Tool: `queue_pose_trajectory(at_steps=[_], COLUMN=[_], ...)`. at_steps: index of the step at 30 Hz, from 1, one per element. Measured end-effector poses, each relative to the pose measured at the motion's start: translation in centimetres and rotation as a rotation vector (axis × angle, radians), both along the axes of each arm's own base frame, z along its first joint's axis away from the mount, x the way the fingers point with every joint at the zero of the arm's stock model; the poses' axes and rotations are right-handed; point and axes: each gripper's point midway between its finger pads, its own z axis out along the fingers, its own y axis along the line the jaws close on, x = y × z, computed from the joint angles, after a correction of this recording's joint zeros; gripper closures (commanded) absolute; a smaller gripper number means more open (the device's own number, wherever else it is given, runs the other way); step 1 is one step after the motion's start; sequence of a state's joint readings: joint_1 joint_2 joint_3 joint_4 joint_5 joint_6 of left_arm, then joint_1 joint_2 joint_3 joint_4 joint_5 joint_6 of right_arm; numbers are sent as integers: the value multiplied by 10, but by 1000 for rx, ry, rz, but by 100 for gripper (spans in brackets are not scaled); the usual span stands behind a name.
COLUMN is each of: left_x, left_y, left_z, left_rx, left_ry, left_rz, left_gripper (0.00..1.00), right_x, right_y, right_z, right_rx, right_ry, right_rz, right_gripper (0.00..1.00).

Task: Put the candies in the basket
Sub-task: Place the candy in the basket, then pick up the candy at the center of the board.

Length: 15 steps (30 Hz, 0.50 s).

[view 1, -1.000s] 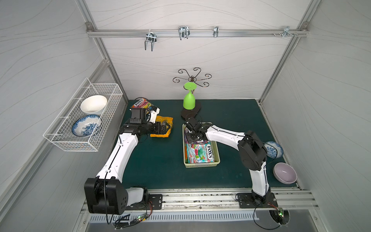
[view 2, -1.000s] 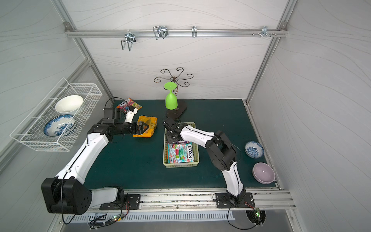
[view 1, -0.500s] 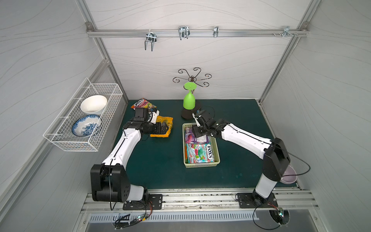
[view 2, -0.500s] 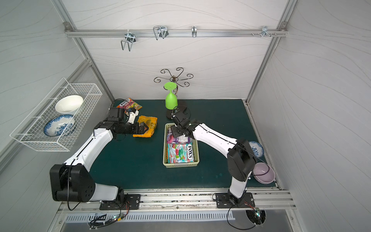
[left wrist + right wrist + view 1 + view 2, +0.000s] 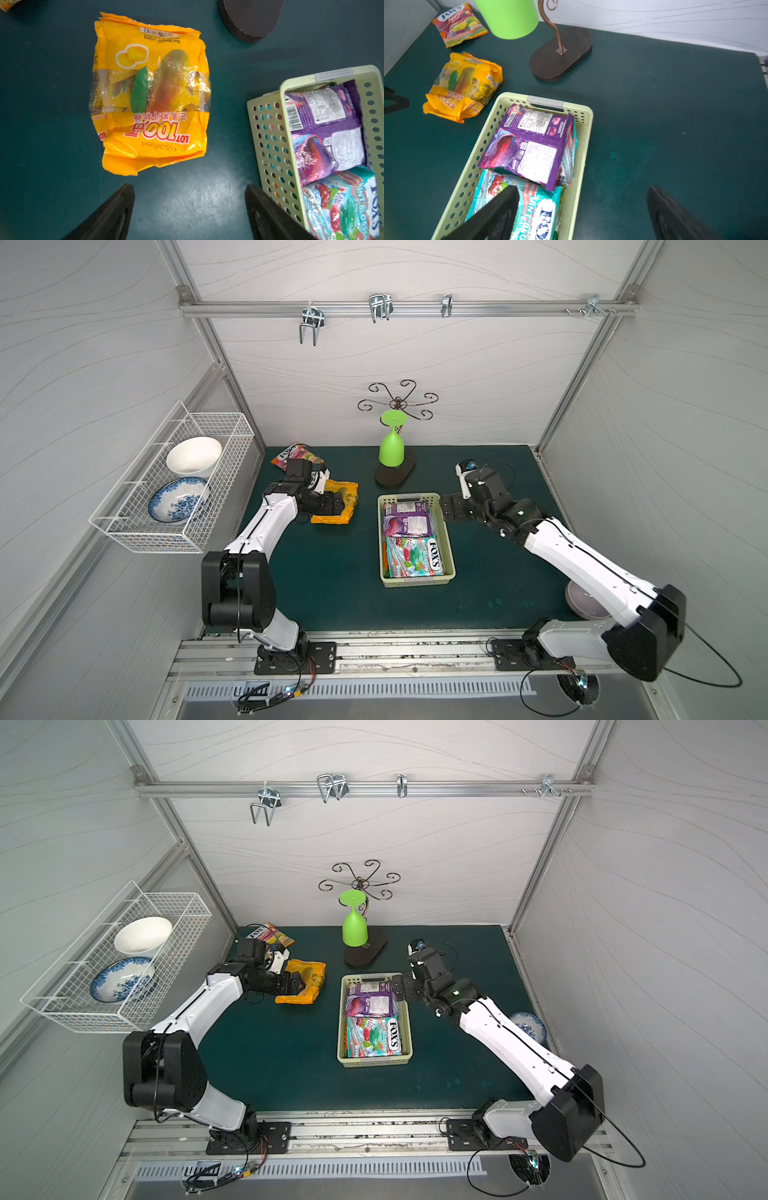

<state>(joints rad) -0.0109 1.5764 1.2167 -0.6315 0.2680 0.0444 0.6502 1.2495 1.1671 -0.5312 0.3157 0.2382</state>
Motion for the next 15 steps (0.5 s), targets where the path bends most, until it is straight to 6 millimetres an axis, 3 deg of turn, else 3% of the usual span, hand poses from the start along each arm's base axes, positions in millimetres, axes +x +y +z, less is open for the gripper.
queue_pose_trajectory(at_steps=[6,15], left_x=[20,47], left_y=[11,31], left_z=[-10,-27], left_rx=[43,80], left_ry=[46,83], left_rz=[11,0], left_gripper=[23,28], right_x=[-7,-24], right_y=[-46,-74], right_z=[3,-9], right_rx=[0,11], right_ry=[-12,15], right_rz=[-74,-89], right_gripper=[1,1])
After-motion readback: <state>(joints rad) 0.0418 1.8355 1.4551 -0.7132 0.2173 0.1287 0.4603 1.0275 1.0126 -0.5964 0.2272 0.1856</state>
